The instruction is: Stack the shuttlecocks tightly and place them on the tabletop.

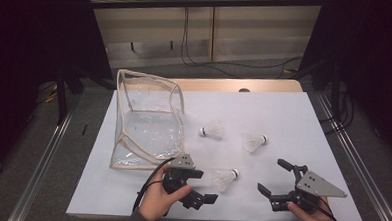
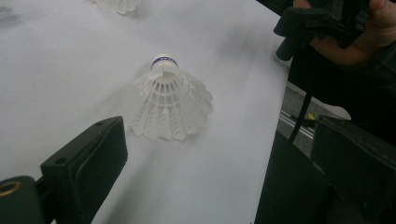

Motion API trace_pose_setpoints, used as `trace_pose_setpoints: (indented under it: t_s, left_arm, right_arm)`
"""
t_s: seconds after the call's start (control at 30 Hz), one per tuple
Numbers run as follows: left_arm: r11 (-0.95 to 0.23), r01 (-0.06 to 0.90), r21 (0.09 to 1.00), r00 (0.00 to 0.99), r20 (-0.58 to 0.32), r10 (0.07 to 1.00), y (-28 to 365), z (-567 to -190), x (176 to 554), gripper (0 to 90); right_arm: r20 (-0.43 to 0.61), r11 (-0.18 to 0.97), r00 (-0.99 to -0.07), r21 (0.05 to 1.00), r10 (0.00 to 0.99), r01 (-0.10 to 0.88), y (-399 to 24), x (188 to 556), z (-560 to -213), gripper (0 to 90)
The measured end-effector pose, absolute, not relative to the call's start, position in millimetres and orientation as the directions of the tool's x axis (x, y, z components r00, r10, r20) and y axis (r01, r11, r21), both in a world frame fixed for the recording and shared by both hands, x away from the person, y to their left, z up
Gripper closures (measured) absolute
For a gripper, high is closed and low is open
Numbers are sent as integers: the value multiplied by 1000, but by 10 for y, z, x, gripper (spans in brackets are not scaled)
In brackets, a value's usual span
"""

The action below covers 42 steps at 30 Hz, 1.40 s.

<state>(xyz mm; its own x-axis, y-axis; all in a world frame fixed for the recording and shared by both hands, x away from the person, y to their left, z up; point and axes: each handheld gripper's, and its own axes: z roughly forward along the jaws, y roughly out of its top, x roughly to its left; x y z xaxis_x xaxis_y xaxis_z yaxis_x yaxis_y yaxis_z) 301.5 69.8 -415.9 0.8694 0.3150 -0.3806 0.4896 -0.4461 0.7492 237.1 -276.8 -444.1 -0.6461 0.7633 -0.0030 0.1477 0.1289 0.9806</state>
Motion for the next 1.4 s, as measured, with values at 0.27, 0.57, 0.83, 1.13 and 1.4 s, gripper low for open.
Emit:
trace_pose_setpoints:
  t_s: [0.27,0.57,0.83,1.13,1.4]
  left_arm:
    - [-444,479,757,875,-371,311,793,-4172,3028,38]
    - [-435,473,766,877,-363,315,930,-4212,3024,34]
    - [-442,459,771,884,-349,310,1067,-4230,3020,31]
    - [-441,442,781,893,-336,299,1229,-4233,3024,25]
    - [-431,434,791,894,-320,313,1383,-4241,3013,25]
  right_arm:
    - [-4,130,-647,981,763,148,-2768,2372,-4441,11]
    - [-1,129,-645,980,764,152,-2770,2371,-4441,11]
    - [-9,138,-648,979,761,148,-2763,2378,-4446,11]
    - [-3,134,-648,979,762,154,-2758,2382,-4451,11]
    - [-7,138,-648,979,762,152,-2755,2382,-4450,12]
